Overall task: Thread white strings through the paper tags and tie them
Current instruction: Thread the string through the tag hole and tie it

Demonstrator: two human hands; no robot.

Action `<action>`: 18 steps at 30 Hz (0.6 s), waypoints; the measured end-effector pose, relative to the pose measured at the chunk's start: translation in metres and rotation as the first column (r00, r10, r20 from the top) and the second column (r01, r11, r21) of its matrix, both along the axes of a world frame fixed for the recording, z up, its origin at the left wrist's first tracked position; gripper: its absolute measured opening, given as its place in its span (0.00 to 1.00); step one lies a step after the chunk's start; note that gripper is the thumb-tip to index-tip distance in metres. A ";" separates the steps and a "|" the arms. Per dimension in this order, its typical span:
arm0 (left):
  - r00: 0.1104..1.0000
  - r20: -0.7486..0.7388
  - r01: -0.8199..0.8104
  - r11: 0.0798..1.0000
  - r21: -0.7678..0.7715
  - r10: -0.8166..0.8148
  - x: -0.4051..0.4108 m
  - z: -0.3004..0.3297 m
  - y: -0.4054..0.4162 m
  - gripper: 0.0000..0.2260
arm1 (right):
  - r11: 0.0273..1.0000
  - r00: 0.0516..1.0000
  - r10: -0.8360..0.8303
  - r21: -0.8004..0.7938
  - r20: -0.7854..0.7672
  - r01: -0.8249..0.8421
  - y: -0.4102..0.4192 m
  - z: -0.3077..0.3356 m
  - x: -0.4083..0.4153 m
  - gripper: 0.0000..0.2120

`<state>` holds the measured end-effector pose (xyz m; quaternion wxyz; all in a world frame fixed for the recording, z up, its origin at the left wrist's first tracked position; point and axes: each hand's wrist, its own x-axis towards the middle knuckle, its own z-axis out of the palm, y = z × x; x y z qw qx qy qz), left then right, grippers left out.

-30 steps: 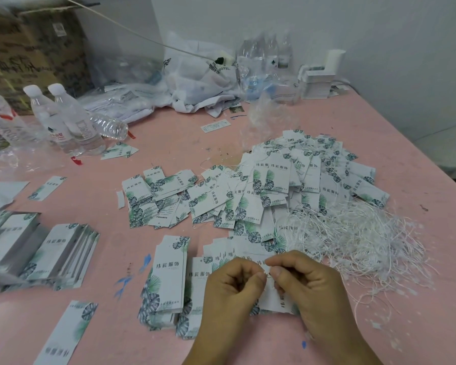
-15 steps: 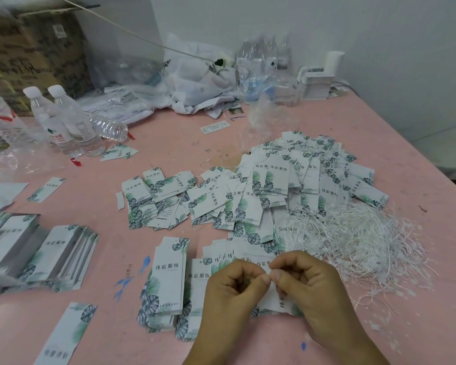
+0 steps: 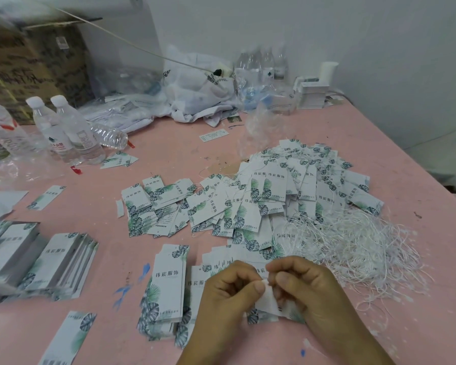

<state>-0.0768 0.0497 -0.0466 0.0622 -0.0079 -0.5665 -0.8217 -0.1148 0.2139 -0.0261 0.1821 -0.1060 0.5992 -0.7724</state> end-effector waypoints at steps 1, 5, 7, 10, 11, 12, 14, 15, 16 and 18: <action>1.000 0.007 0.004 0.999 0.054 -0.005 -0.001 0.001 0.000 0.10 | 0.999 0.999 -0.038 0.037 -0.027 0.039 0.002 0.001 0.000 0.11; 0.997 0.028 0.054 0.942 0.332 -0.068 0.000 0.004 -0.003 0.15 | 0.891 0.971 0.057 0.451 -0.234 0.056 0.005 0.006 0.005 0.22; 0.994 0.024 0.083 0.897 0.433 -0.103 0.001 0.007 -0.004 0.15 | 0.842 0.957 0.183 0.538 -0.226 -0.034 0.002 0.005 0.008 0.27; 0.993 0.001 0.101 0.833 0.544 -0.121 0.001 0.012 -0.008 0.15 | 0.827 0.956 0.253 0.545 -0.147 -0.135 -0.002 0.003 0.009 0.26; 0.993 -0.006 0.097 0.813 0.574 -0.114 0.000 0.013 -0.009 0.15 | 0.835 0.960 0.256 0.527 -0.115 -0.159 -0.002 0.002 0.008 0.24; 0.995 -0.009 0.089 0.797 0.598 -0.104 0.000 0.013 -0.010 0.15 | 0.840 0.962 0.261 0.511 -0.085 -0.183 -0.002 0.002 0.007 0.21; 0.996 -0.011 0.074 0.765 0.640 -0.087 -0.001 0.013 -0.013 0.14 | 0.849 0.962 0.268 0.485 -0.056 -0.208 0.001 0.002 0.005 0.14; 0.997 -0.012 0.069 0.744 0.665 -0.081 -0.002 0.012 -0.015 0.14 | 0.857 0.963 0.263 0.472 -0.056 -0.207 0.002 0.001 0.005 0.12; 0.997 -0.010 0.060 0.721 0.690 -0.074 -0.003 0.012 -0.016 0.14 | 0.873 0.967 0.250 0.445 -0.055 -0.200 0.003 0.001 0.005 0.11; 0.999 0.029 0.001 0.692 0.722 -0.031 -0.005 0.011 -0.018 0.16 | 0.932 0.981 0.194 0.317 -0.028 -0.175 0.005 0.001 0.004 0.11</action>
